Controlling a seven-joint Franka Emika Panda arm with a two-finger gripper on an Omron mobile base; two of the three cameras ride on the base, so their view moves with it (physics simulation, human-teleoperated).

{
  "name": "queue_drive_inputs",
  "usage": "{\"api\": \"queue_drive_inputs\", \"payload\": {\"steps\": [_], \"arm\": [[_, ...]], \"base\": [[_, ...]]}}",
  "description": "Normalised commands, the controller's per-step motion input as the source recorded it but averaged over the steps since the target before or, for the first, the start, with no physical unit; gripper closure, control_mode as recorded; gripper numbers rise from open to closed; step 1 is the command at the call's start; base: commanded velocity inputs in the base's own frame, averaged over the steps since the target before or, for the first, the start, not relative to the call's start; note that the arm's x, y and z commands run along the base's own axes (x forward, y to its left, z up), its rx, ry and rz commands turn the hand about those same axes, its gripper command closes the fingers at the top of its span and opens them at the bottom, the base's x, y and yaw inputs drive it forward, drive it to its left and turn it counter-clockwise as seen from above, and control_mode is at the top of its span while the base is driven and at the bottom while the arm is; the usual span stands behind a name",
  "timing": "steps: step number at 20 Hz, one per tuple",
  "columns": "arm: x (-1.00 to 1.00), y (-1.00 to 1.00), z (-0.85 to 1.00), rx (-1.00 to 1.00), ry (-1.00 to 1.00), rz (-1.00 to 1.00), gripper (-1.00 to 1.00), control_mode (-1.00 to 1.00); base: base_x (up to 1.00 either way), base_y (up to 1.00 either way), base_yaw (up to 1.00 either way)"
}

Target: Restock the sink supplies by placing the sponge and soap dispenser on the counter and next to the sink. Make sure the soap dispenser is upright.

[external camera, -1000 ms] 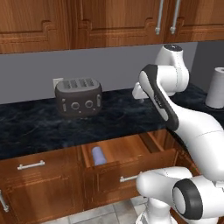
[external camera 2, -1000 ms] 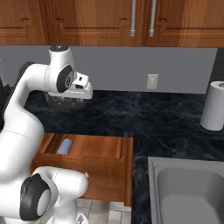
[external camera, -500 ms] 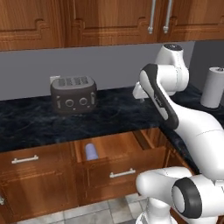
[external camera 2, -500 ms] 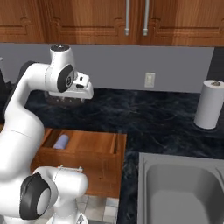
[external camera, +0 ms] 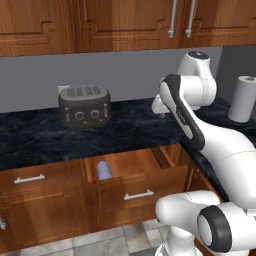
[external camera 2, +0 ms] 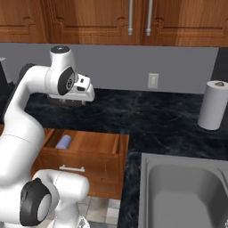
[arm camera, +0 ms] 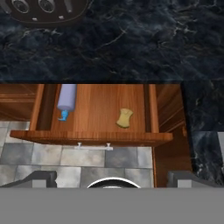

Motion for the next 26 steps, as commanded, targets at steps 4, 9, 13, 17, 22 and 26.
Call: {"api": "queue_drive_inputs", "payload": {"steps": [4,9,13,17,22,26], "arm": [[0.0,0.0,0.0,0.0,0.0,0.0,-1.0,1.0],[0.0,0.0,0.0,0.0,0.0,0.0,-1.0,1.0],[0.0,0.0,0.0,0.0,0.0,0.0,-1.0,1.0],[0.24,-0.01,-0.3,0.02,0.04,0.0,-1.0,-1.0],[0.55,0.46,-0.99,-0.04,0.15,0.0,-1.0,-1.0],[0.39,0.14,-1.0,-0.08,0.11,-0.01,-1.0,-1.0]], "base": [[0.2,-0.24,0.06],[0.17,-0.3,0.09],[0.06,-0.16,0.05],[0.0,0.0,0.0],[0.0,0.0,0.0],[0.0,0.0,0.0]]}}
